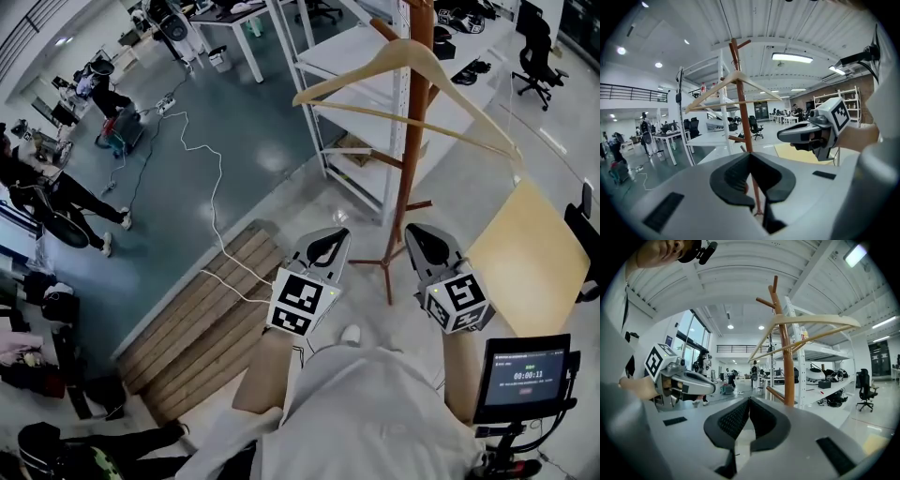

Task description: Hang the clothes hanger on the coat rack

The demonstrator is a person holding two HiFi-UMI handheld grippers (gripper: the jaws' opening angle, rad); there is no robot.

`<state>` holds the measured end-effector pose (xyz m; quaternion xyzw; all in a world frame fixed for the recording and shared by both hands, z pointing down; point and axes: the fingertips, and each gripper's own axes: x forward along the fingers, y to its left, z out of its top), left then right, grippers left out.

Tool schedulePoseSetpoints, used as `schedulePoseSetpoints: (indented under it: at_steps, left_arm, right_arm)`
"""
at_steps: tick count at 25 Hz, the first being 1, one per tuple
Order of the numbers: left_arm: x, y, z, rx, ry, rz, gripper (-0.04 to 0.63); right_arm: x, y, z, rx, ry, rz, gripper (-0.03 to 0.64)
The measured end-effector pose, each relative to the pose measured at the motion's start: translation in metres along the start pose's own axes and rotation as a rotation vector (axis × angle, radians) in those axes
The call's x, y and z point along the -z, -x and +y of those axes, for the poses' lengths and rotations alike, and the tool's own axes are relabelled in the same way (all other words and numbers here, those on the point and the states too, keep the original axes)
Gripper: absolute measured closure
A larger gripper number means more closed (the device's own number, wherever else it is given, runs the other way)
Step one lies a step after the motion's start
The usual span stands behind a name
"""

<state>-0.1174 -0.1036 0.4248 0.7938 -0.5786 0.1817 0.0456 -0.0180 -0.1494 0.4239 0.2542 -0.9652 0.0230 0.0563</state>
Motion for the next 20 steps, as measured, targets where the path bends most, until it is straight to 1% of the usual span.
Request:
schedulePoseSetpoints:
  at_steps: [3,6,10,15,20]
  left_arm:
    - [0.004,-0.002,-0.014,0.023,0.044,-0.013,0.589]
    - [0.011,-0.003,-0.018,0.023,0.080,-0.036,0.589]
    - [0.014,-0.007,-0.026,0.046,0.128,-0.035,0.591]
    - [0.014,-0.011,-0.033,0.029,0.088,-0.043,0.589]
    - [0.013,-0.020,-0.037,0.014,0.075,-0.028,0.589]
  right_arm:
    - [0.002,0.006,-0.002,0.008,-0.019,-0.002,0.604]
    - [0.009,0.007,-0.002,0.010,-0.024,-0.011,0.604]
    - [0.012,0.011,-0.003,0.018,-0.041,-0.007,0.604]
    - [0.015,0.016,-0.006,0.025,-0.048,0.004,0.604]
    - [0.015,0.020,-0.017,0.036,-0.049,0.007,0.604]
